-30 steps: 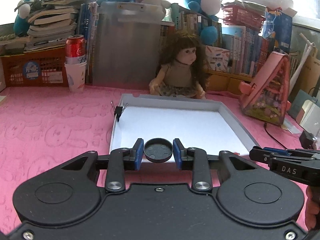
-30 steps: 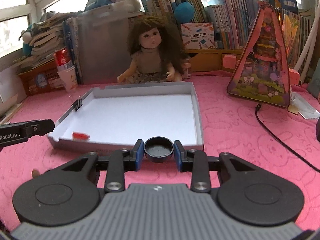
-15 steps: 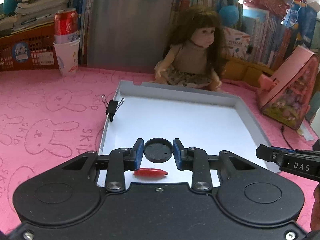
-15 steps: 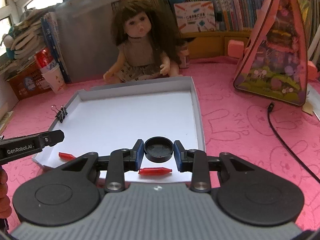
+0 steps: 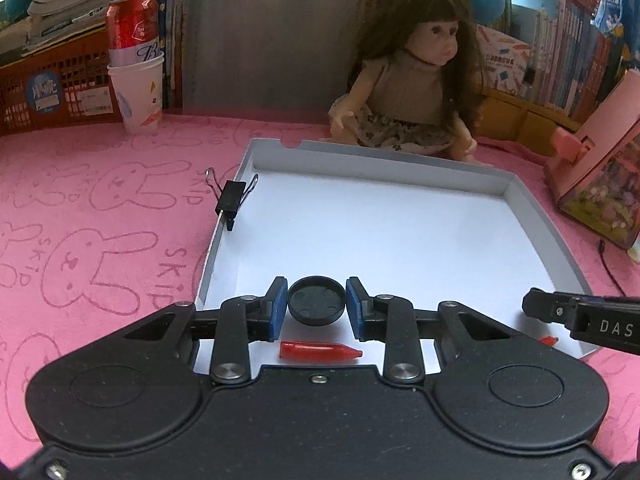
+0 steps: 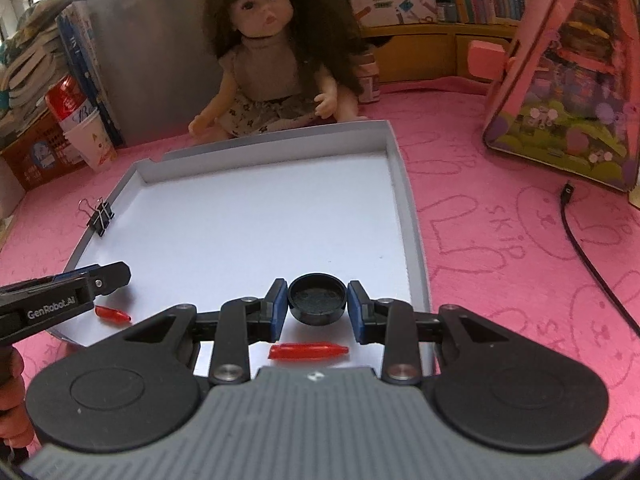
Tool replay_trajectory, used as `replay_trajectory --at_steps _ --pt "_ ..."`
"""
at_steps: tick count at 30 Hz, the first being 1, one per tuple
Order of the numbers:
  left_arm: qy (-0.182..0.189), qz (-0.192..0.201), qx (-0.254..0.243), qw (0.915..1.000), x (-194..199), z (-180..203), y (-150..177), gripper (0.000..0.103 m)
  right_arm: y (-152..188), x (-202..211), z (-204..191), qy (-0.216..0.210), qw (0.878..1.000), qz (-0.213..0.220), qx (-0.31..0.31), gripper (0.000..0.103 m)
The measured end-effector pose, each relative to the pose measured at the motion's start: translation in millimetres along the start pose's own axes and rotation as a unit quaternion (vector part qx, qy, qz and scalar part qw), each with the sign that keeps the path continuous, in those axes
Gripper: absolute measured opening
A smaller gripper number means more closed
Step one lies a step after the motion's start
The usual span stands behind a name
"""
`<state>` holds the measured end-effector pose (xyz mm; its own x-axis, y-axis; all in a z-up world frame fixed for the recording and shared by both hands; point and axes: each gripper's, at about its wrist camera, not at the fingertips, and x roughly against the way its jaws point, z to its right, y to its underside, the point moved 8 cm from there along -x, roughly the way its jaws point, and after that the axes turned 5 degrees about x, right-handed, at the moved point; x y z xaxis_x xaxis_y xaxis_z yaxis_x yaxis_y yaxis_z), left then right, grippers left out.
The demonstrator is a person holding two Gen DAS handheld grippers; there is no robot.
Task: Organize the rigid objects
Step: 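Carry both black lids into the white tray and open both tools, then withdraw both tools from the tray toward the remaining objects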
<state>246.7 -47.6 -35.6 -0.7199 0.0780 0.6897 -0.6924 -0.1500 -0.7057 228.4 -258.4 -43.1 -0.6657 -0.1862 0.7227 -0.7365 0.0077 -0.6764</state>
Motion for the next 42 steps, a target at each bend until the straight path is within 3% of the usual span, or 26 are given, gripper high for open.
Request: replay_trajectory --at_steps 8,24,26,28,32,42 --pt "-0.004 -0.002 -0.013 0.9999 -3.3 3.1 4.9 0.030 -0.2 -5.6 -13.6 0.006 0.999 -0.004 0.039 0.037" --pt "-0.006 0.002 -0.020 0.9998 -3.9 2.1 8.4 0.031 3.0 -9.7 -12.5 0.002 0.999 -0.009 0.033 0.041" --pt "-0.004 0.006 -0.019 0.9998 -0.9 1.3 7.1 0.041 3.2 -8.6 -11.8 0.000 1.000 -0.008 0.029 0.044" --pt "0.000 0.011 -0.018 0.9998 2.8 0.5 5.5 0.043 3.0 -6.8 -10.9 0.000 1.000 -0.006 0.026 0.053" --pt "0.009 0.024 -0.015 0.9996 15.1 -0.4 2.8 0.054 0.8 0.4 -10.2 -0.003 1.000 0.004 0.024 0.057" --pt "0.040 0.091 -0.019 0.9948 65.2 -4.0 6.4 0.069 2.4 40.1 -14.9 -0.008 0.997 0.059 0.049 0.085"
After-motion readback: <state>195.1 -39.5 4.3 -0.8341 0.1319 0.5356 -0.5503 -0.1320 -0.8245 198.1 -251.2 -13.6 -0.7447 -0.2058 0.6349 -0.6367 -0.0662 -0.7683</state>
